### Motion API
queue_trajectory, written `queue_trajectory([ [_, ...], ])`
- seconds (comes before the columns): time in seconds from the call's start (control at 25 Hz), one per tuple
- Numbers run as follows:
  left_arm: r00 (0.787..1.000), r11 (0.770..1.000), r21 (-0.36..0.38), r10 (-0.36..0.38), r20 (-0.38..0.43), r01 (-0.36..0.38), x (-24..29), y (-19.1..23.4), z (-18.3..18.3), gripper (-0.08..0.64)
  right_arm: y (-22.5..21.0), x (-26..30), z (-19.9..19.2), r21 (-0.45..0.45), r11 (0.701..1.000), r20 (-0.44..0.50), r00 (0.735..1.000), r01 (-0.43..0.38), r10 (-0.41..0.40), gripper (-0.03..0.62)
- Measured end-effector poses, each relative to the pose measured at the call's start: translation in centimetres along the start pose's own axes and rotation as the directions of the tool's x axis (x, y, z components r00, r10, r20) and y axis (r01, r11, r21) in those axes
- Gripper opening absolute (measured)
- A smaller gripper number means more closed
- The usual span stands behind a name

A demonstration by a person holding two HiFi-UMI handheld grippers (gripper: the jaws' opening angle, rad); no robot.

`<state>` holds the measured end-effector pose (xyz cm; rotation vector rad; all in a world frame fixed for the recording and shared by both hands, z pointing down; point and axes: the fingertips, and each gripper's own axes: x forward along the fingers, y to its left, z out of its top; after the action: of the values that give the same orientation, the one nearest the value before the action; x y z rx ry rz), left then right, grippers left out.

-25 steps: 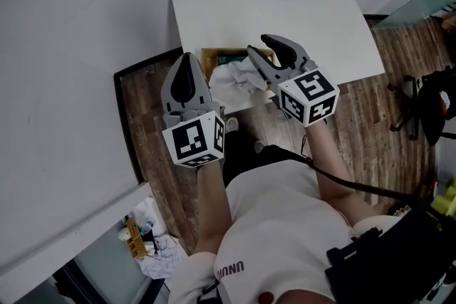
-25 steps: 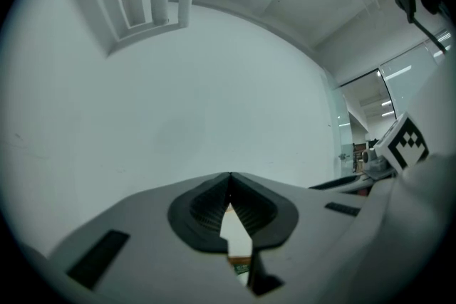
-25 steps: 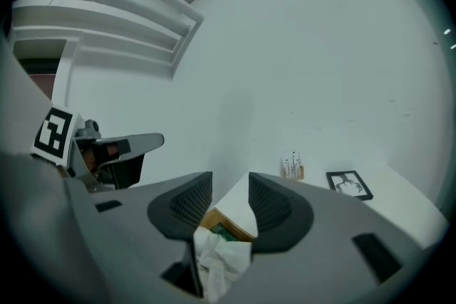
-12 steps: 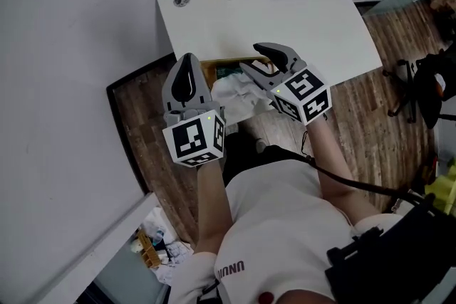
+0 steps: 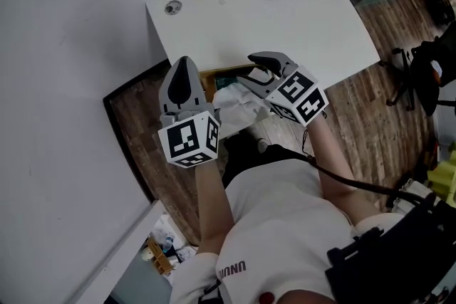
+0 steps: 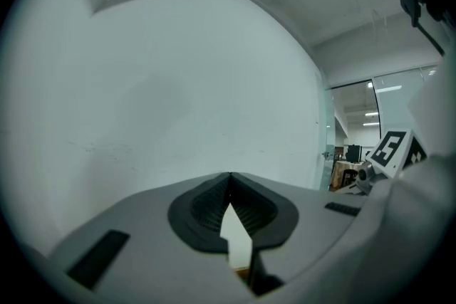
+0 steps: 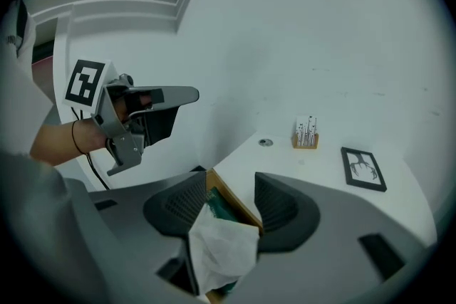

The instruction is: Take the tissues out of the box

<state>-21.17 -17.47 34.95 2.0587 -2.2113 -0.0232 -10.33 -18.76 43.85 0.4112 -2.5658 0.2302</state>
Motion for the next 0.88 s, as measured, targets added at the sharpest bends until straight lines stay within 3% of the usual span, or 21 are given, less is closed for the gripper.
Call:
queue_trajectory([
  [0.88,0.997,0.998,-0.054,-0.032,-0.07,0.029,3.1,1.6,-2.4,0.012,2.0,2.8,-4.4,-0.109,0.986,-0.249,0.963,-0.129,0.099,0.244],
])
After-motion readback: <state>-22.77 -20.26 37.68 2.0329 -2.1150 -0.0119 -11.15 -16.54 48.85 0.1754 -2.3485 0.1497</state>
